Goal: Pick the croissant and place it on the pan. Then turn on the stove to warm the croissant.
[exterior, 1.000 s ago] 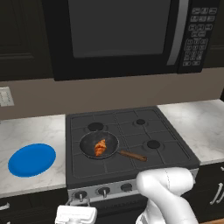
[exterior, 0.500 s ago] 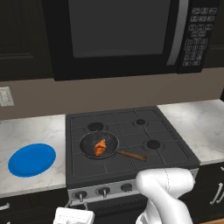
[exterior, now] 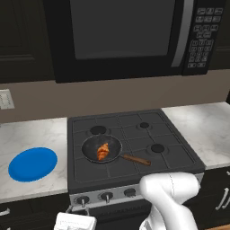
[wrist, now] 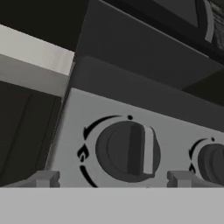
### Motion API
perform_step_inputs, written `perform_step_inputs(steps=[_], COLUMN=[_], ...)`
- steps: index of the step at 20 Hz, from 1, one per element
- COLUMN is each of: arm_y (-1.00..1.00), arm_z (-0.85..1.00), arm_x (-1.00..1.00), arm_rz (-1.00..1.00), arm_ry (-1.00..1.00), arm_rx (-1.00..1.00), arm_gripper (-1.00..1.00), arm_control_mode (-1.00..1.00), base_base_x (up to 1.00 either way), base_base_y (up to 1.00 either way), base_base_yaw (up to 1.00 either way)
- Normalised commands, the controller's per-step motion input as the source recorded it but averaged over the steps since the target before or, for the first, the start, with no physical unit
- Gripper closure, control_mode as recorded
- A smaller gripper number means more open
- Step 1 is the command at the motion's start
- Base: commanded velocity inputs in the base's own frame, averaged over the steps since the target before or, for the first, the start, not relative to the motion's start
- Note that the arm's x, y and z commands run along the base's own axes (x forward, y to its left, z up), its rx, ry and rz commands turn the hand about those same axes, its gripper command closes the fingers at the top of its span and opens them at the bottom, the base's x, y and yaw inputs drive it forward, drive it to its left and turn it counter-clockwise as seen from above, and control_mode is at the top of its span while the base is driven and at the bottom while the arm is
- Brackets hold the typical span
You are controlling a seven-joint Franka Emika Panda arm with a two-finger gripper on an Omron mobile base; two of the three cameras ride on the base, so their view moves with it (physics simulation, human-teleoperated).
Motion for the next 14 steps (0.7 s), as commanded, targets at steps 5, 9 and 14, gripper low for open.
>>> perform_step_inputs(steps=[5, 9, 14], arm_y=[-0.03, -0.20, -0.28], arm_z=[0.18, 0.27, 0.14], arm_x=[0.00, 0.00, 0.00], arm_rz=[0.00, 0.04, 0.07], arm_ry=[0.00, 0.00, 0.01], arm_rx=[0.03, 0.10, 0.09], arm_gripper=[-1.00, -1.00, -1.00], arm_control_mode=[-1.00, -1.00, -1.00], base_base_x=[0.00, 0.00, 0.00], base_base_y=[0.00, 0.00, 0.00], base_base_yaw=[0.00, 0.00, 0.00])
